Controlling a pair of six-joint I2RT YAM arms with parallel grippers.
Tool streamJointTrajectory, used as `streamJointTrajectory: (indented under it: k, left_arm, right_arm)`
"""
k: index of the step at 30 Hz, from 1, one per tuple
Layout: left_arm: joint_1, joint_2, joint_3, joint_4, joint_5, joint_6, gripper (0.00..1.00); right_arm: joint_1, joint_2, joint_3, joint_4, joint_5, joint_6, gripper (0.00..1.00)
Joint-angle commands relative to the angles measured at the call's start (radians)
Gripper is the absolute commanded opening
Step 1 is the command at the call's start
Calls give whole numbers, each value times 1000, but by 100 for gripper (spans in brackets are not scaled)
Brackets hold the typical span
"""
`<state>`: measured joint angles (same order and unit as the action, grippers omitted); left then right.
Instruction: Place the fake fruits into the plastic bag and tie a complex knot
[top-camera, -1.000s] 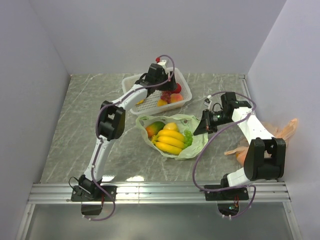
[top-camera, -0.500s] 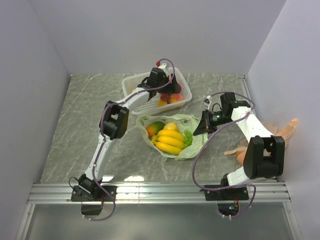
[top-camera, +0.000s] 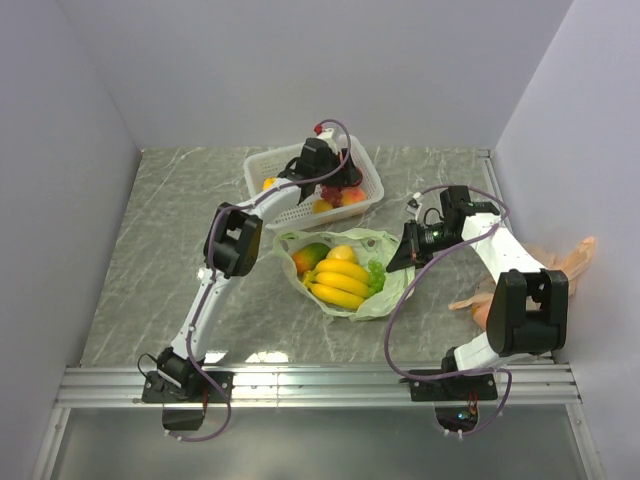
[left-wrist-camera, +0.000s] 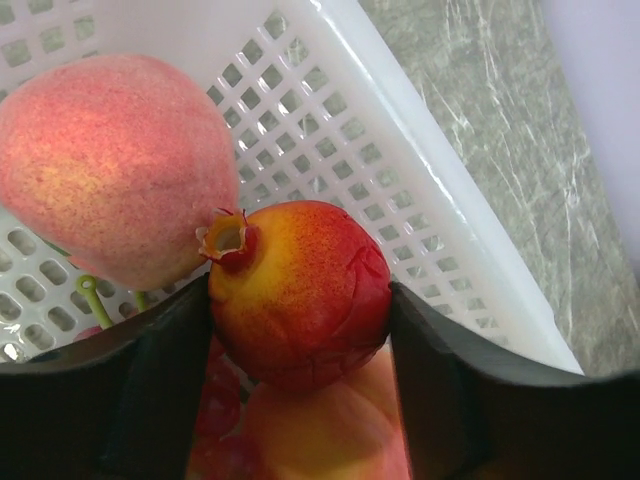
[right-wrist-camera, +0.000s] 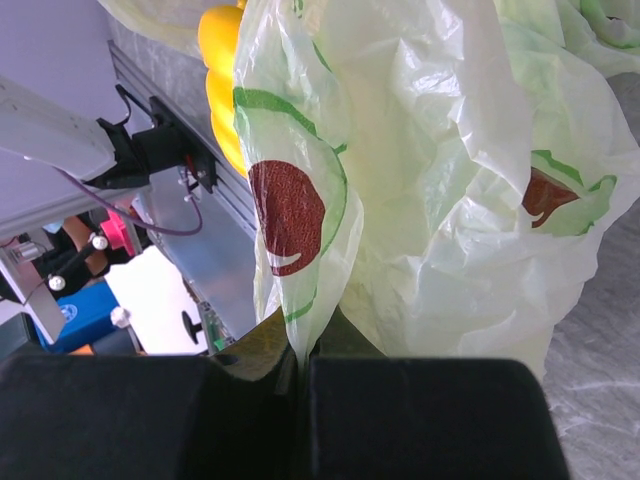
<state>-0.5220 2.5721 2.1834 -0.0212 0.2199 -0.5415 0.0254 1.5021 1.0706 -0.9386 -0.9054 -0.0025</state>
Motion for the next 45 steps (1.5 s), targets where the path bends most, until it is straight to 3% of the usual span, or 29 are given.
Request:
streamJointTrajectory:
  k: [1, 4, 6, 17, 21, 24, 25, 29, 32, 37, 45]
  left_arm:
    - [5, 14, 27, 58, 45, -26, 64]
    - [19, -44, -8, 112, 68, -35, 44]
    - [25, -87, -56, 141, 70, -8, 39]
    - [46, -447, -204, 101, 107, 224, 33]
    - [53, -581, -307, 26, 228, 297, 30]
    - [51, -752, -453, -43, 379, 380, 27]
    - [53, -783, -518, -69, 479, 409, 25]
    - [37, -909, -671, -212, 660, 460, 20]
    - [-31, -989, -781, -301, 659, 531, 14]
    - [-154, -1064, -944, -232, 567, 549, 20]
    - [-237, -847, -858, -154, 464, 411, 32]
  right_arm:
    - [-7, -8, -17, 14, -4, -21, 0]
    - [-5, -9, -20, 12, -4, -21, 0]
    - [-7, -9, -20, 12, -3, -22, 0]
    - [-7, -6, 2, 14, 2, -25, 0]
    - [-7, -16, 15, 11, 11, -21, 0]
    - [-7, -19, 23, 3, 11, -24, 0]
    - [-5, -20, 26, 0, 13, -24, 0]
    - [-5, -32, 35, -8, 19, -25, 0]
    - [-5, -36, 48, -25, 17, -31, 0]
    - [-5, -42, 54, -38, 14, -36, 0]
    - [-7, -59, 57, -49, 11, -39, 0]
